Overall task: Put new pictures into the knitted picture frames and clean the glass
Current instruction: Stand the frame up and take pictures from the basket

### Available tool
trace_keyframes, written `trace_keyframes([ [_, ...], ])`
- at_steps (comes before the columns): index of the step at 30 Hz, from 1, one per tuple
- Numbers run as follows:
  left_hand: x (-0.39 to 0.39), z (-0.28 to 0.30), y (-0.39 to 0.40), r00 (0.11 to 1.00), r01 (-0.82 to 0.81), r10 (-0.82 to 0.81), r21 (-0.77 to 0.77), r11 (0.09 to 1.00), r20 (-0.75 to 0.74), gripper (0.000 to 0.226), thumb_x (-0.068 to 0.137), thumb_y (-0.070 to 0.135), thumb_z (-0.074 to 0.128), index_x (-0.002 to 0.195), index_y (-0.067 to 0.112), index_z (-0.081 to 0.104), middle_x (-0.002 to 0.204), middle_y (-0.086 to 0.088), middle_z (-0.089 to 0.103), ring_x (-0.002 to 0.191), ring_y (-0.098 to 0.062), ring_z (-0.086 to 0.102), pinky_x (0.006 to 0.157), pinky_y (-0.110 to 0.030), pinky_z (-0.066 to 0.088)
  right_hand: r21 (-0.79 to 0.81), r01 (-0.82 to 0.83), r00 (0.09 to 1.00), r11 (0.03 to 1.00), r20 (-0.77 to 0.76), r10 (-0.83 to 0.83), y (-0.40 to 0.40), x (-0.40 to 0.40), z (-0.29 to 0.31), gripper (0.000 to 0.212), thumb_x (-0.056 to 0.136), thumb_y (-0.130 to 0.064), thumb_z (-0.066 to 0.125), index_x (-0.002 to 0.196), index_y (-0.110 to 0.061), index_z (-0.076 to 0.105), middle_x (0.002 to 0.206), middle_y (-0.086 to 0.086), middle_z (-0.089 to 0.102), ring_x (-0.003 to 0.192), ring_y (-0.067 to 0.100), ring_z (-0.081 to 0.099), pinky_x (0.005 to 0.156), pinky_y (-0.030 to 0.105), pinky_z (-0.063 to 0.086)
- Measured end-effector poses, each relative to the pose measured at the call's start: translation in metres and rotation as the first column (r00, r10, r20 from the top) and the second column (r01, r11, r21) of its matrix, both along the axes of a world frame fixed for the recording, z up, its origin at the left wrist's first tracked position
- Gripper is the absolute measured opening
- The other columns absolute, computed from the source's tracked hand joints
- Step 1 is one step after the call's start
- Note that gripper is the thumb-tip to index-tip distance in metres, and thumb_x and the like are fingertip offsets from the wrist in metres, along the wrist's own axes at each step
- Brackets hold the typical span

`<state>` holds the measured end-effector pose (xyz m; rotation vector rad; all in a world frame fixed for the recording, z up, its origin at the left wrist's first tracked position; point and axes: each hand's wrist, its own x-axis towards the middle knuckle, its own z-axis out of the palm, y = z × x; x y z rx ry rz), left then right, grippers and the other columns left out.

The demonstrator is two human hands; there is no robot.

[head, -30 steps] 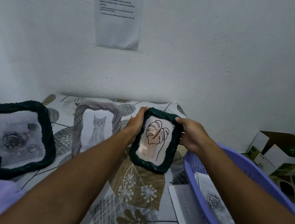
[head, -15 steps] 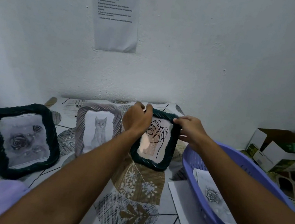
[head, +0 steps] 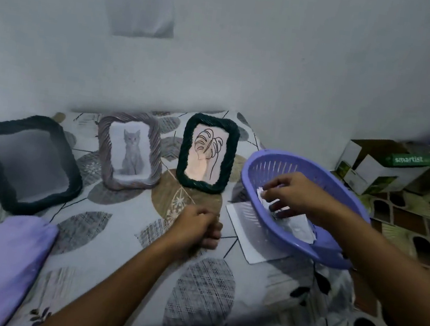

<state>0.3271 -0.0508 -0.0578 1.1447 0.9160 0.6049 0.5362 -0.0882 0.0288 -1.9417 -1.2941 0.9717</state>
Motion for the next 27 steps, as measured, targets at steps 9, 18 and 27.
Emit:
trace_keyframes([
  [9, 0.038, 0.018, -0.032, 0.990, -0.134, 0.139, -0.338, 0.931, -0.012, 0.021, 0.096, 0.032, 0.044, 0.104, 0.014, 0.047, 0.102, -0.017, 0.058, 0.094, -0.031, 0.058, 0.075, -0.043, 0.050, -0.035, -0.045, 0.998, 0.998, 0.044, 0.046, -0.025, -0.012, -0.009, 0.023, 0.080, -0.033, 0.075, 0.090, -0.013, 0.069, 0.076, 0.006, 0.064, 0.066, 0.020, 0.058, 0.052, 0.024, 0.046],
  [18, 0.046, 0.027, -0.029, 0.981, -0.196, 0.186, -0.344, 0.918, -0.062, 0.024, 0.094, 0.034, 0.047, 0.082, 0.014, 0.049, 0.071, -0.012, 0.059, 0.061, -0.021, 0.049, 0.050, -0.025, 0.035, -0.037, -0.033, 0.999, 0.999, 0.036, 0.035, -0.023, -0.016, -0.012, 0.025, 0.078, -0.029, 0.077, 0.093, -0.011, 0.068, 0.072, 0.009, 0.064, 0.062, 0.024, 0.058, 0.055, 0.029, 0.046],
  [27, 0.053, 0.031, -0.028, 0.987, -0.155, 0.163, -0.333, 0.930, -0.005, 0.026, 0.098, 0.026, 0.039, 0.080, 0.010, 0.048, 0.080, -0.014, 0.060, 0.073, -0.028, 0.058, 0.077, -0.041, 0.047, -0.033, -0.033, 0.999, 0.999, 0.028, 0.034, -0.022, -0.016, -0.013, 0.024, 0.080, -0.029, 0.076, 0.093, -0.011, 0.069, 0.068, 0.005, 0.062, 0.056, 0.019, 0.056, 0.051, 0.024, 0.044],
])
